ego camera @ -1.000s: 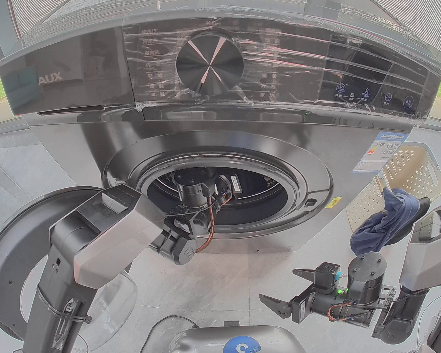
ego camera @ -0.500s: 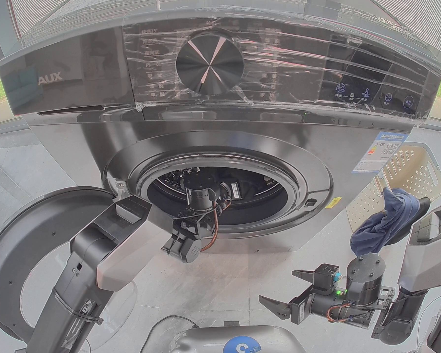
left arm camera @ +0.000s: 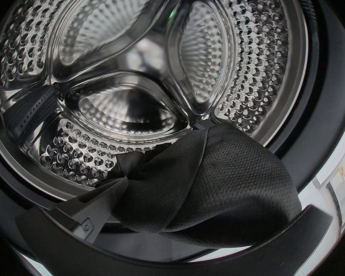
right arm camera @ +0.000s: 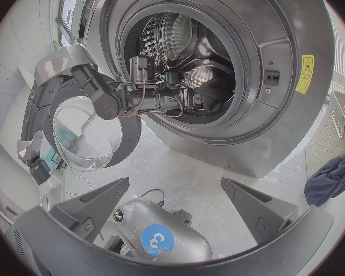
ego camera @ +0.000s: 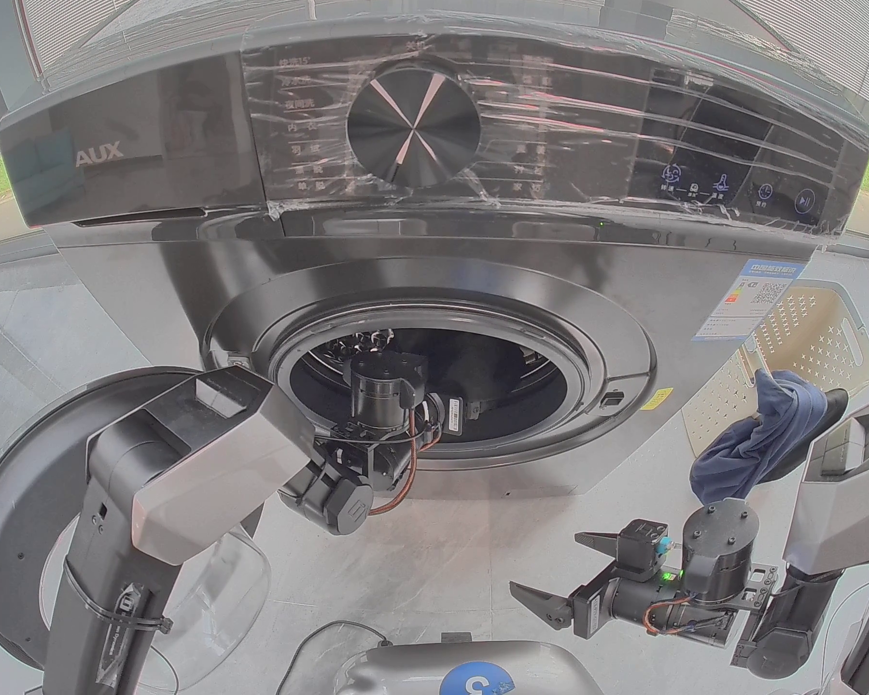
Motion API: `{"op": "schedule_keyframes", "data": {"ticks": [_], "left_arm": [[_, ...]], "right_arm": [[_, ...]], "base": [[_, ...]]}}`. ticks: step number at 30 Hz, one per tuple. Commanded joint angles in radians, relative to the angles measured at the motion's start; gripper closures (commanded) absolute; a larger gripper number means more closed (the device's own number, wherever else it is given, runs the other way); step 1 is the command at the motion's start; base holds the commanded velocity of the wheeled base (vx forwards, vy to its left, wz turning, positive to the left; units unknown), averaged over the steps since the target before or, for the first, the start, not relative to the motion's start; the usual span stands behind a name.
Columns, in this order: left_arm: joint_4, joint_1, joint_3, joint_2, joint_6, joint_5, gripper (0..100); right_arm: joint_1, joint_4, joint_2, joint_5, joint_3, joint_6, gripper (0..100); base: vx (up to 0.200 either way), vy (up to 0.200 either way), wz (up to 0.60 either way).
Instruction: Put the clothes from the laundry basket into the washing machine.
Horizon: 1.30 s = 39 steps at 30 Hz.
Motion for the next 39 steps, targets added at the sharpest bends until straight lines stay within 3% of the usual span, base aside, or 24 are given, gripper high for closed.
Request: {"op": "schedule_keyframes", "data": {"ticks": [1,2,6,8,10,13,14,17,26,31,34,38,39], "left_arm": [[0.001,-0.004,0.047,-0.046,0.022,-0.017,0],[-0.001,-0.003,0.067,-0.057,0.04,-0.031,0],[-0.004,0.002,0.102,-0.083,0.062,-0.068,0],[-0.012,0.008,0.104,-0.085,0.099,-0.071,0],[-0.044,0.014,0.102,-0.081,0.169,-0.074,0],[-0.125,0.04,0.112,-0.072,0.326,-0.107,0],[-0.147,0.034,0.126,-0.077,0.356,-0.129,0],[-0.151,0.026,0.149,-0.081,0.343,-0.135,0],[-0.16,0.023,0.193,-0.088,0.347,-0.152,0],[-0.163,0.019,0.288,-0.144,0.33,-0.204,0],[-0.168,0.019,0.32,-0.181,0.283,-0.235,0],[-0.165,-0.003,0.322,-0.219,0.148,-0.236,0],[-0.165,-0.003,0.322,-0.219,0.148,-0.236,0]], "right_arm": [[0.0,-0.01,0.004,0.0,0.0,0.0,0],[0.0,-0.01,0.004,0.0,0.0,0.0,0],[0.0,-0.01,0.004,0.0,0.0,0.0,0],[-0.001,-0.01,0.002,0.0,0.0,0.0,0],[-0.001,-0.01,0.002,0.0,0.0,0.0,0],[-0.003,-0.01,-0.001,0.0,0.001,0.0,0],[-0.003,-0.01,-0.001,0.0,0.001,0.0,0],[-0.003,-0.01,-0.004,0.0,0.003,0.0,0],[-0.004,-0.01,-0.007,0.0,0.003,0.0,0],[-0.004,-0.01,-0.004,0.0,0.001,0.0,0],[-0.003,-0.01,-0.002,0.0,0.001,0.0,0],[-0.001,-0.01,-0.001,0.0,0.001,0.0,0],[-0.001,-0.01,-0.001,0.0,0.001,0.0,0]], "base": [[0.0,0.0,0.0],[0.0,0.0,0.0],[0.0,0.0,0.0],[0.0,0.0,0.0],[0.0,0.0,0.0],[0.0,0.0,0.0],[0.0,0.0,0.0],[0.0,0.0,0.0],[0.0,0.0,0.0],[0.0,0.0,0.0],[0.0,0.0,0.0],[0.0,0.0,0.0],[0.0,0.0,0.0]]}}
